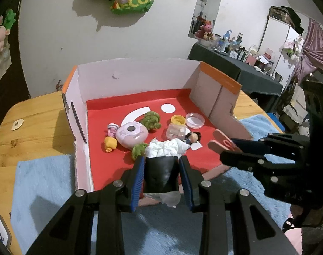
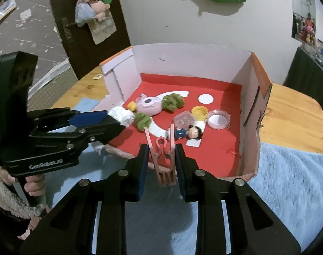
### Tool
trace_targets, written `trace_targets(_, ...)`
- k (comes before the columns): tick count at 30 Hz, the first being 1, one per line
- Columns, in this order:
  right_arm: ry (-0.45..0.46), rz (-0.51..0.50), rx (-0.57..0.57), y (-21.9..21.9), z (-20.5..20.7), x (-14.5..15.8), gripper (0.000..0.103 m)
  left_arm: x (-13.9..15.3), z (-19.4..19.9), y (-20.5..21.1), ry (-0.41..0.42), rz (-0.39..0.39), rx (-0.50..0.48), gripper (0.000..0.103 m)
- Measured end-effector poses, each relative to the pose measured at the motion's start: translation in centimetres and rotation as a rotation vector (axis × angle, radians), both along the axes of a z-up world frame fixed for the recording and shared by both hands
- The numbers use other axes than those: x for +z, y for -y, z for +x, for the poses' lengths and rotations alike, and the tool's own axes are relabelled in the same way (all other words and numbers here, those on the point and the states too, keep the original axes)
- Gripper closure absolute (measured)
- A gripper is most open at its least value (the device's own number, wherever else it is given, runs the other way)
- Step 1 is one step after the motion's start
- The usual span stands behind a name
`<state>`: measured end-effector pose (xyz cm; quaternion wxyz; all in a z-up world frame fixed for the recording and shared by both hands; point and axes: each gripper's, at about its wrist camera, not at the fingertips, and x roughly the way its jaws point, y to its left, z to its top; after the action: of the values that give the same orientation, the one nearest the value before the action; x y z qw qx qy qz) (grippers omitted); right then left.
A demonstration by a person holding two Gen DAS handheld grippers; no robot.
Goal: Organize objects
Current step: 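Lift the black-and-white figure and pink clip and carry both into the red box, then lower and release the pink clip with the right tool while the left tool releases the figure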
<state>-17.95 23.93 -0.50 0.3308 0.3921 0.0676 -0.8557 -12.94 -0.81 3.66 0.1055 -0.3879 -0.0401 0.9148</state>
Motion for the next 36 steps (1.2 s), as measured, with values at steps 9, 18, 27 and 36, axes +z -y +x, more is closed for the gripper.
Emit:
trace_targets(9,0.057,0.072,-0.007,0.9,-2.6,-1.4,0.079,-1.6,-2.0,0.5,0.06,-0.024,-0.002,0.068)
trace_targets(18,0.121,0.115,0.04,2.4,-3.8,-2.9,0.079,-3.3,-2.9,-0.1,0.119,-0.054,-0.046,0.068)
trace_targets(27,0.133,0.128,0.027,2.4,-4.8,-3.9,0.079,-3.9,-4.0,0.0,0.121,-0.061,-0.022,0.068)
trace_targets(36,0.1,0.119,-0.01,2.4,-5.4,-4.1,0.079,-4.4,-4.5,0.4,0.099,-0.05,0.022,0.068)
